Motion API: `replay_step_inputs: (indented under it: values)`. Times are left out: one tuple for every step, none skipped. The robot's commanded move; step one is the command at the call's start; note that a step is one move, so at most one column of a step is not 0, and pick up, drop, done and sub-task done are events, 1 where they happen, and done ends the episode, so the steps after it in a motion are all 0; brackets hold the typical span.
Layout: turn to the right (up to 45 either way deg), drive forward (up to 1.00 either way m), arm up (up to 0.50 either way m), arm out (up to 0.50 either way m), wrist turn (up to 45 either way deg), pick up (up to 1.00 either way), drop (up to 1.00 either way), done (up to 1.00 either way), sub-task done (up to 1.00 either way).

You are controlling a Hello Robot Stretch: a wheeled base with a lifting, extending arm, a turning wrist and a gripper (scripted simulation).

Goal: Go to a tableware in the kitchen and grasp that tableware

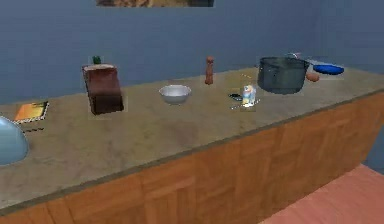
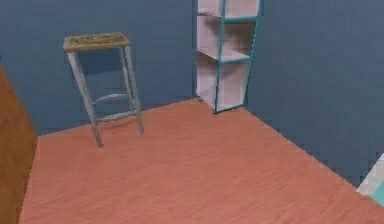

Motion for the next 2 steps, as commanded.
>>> replay_step_inputs:
  values:
    - [36.0,0.0,0.0,0.0,0.0,0.0,0.0,0.0,0.0]
    - [0.0,0.95,0.0,0.0,0.0,0.0,0.0,0.0,0.0]
